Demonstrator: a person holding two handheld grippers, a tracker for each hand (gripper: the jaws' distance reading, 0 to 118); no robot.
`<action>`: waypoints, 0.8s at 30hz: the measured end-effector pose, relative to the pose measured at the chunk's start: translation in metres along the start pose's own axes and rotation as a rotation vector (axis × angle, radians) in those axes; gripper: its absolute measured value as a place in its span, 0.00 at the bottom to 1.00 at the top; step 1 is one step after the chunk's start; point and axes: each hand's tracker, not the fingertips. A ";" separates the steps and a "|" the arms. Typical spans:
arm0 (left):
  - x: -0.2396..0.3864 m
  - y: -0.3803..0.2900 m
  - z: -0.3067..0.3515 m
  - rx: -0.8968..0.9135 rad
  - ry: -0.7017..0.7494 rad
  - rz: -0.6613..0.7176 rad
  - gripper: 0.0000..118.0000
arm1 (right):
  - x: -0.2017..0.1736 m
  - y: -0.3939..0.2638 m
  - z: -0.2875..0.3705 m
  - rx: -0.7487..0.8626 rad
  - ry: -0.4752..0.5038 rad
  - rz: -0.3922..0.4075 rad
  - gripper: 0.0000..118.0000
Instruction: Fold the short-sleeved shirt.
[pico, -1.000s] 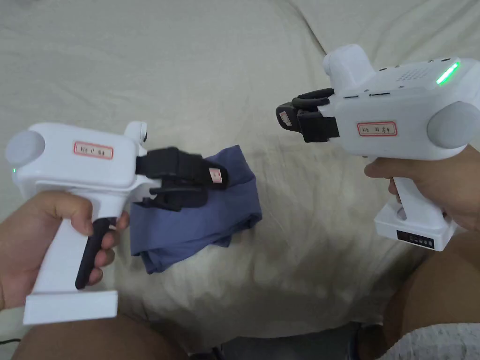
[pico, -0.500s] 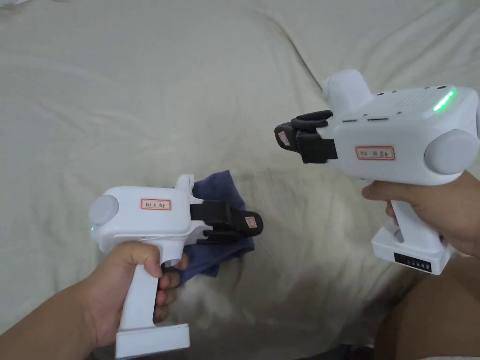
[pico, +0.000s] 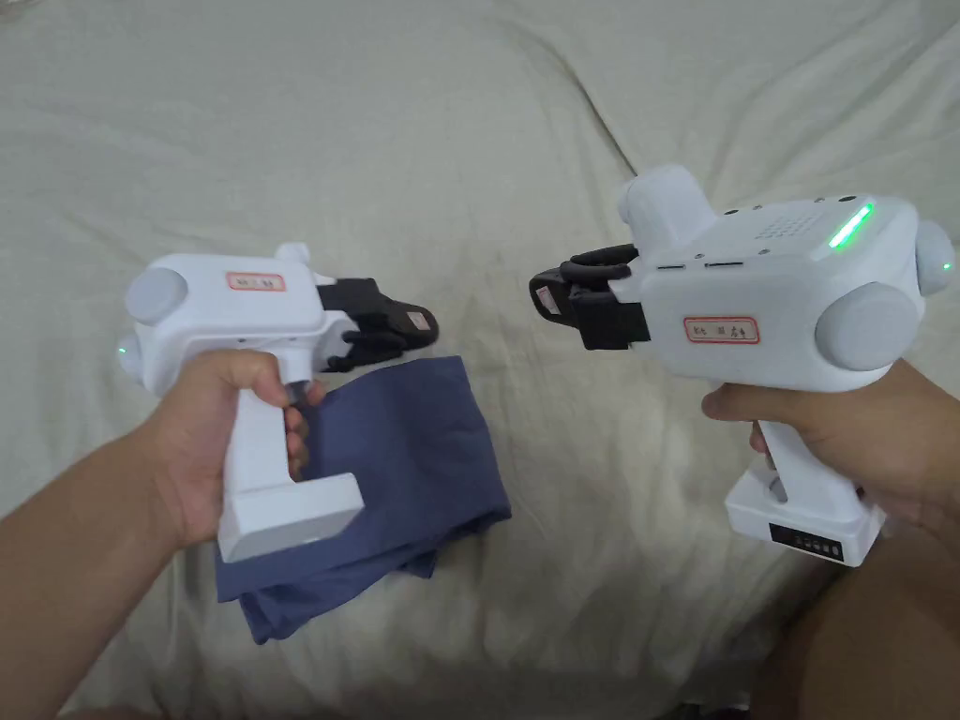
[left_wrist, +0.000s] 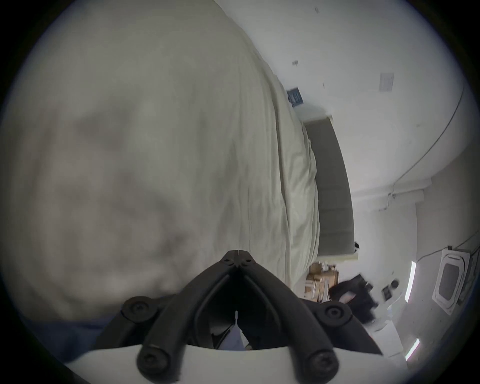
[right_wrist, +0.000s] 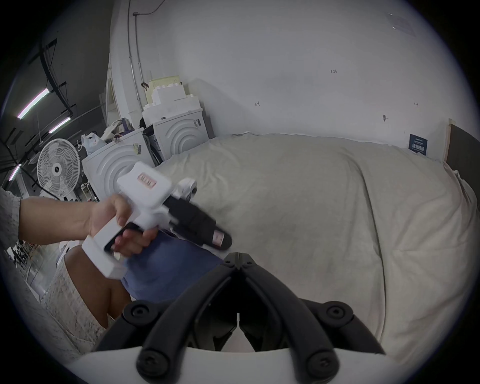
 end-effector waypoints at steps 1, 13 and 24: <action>0.000 0.009 0.013 0.003 -0.008 -0.009 0.00 | -0.003 0.002 -0.003 -0.002 0.006 0.004 0.00; -0.069 -0.053 0.208 -0.077 -0.012 -0.285 0.00 | -0.113 0.008 -0.108 -0.241 0.175 0.177 0.00; -0.138 -0.057 0.189 -0.109 -0.179 -0.145 0.51 | -0.104 -0.010 -0.118 -0.406 0.081 0.141 0.00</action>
